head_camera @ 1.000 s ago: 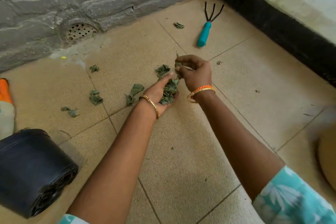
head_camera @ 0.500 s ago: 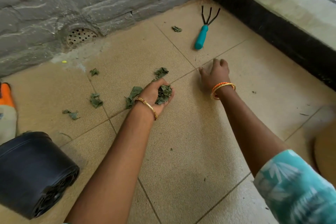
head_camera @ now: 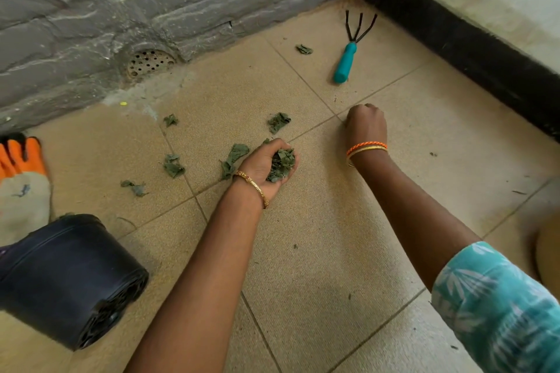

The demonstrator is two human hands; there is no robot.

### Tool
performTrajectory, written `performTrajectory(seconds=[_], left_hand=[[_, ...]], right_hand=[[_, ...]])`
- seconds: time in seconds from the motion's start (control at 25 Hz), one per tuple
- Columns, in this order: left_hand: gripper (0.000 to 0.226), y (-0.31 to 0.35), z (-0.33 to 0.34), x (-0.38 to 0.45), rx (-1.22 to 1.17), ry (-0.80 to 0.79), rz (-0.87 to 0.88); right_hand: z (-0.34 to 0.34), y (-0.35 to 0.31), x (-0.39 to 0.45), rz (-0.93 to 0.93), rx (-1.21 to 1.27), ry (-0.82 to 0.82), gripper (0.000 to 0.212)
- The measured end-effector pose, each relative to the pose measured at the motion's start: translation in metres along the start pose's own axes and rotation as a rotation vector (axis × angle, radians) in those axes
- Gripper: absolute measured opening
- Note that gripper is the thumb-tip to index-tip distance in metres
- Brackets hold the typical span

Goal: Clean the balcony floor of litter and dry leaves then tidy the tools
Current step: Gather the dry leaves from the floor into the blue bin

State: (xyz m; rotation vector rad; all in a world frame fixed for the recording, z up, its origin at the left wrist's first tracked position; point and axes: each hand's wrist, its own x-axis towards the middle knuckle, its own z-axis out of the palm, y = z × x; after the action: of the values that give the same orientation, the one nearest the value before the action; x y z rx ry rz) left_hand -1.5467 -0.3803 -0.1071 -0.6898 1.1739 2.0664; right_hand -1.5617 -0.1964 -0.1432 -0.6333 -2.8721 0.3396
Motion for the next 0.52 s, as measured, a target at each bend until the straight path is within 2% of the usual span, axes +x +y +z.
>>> performTrajectory(seconds=[0.08,0.16,0.28,0.36,0.4,0.52], left_hand=[[0.013,0.000,-0.002,-0.006,-0.026,-0.019,-0.014],[0.008,-0.001,-0.005,-0.013,-0.023,-0.047,-0.014],[0.015,-0.004,-0.011,-0.021,0.004,-0.062,-0.004],[0.013,-0.003,-0.013,-0.024,0.042,-0.063,0.018],[0.011,-0.002,-0.014,-0.025,0.066,-0.062,0.032],[0.013,0.000,-0.017,-0.026,0.138,-0.026,0.065]], right_hand=[[-0.006,0.003,0.004,0.051,0.065,-0.025,0.018],[-0.014,0.002,-0.001,0.144,0.253,-0.063,0.016],[-0.027,-0.013,-0.028,0.150,0.680,-0.179,0.014],[-0.036,-0.033,-0.051,0.147,0.970,-0.312,0.019],[-0.038,-0.043,-0.059,0.124,1.032,-0.372,0.025],[-0.040,-0.057,-0.063,0.018,0.946,-0.468,0.034]])
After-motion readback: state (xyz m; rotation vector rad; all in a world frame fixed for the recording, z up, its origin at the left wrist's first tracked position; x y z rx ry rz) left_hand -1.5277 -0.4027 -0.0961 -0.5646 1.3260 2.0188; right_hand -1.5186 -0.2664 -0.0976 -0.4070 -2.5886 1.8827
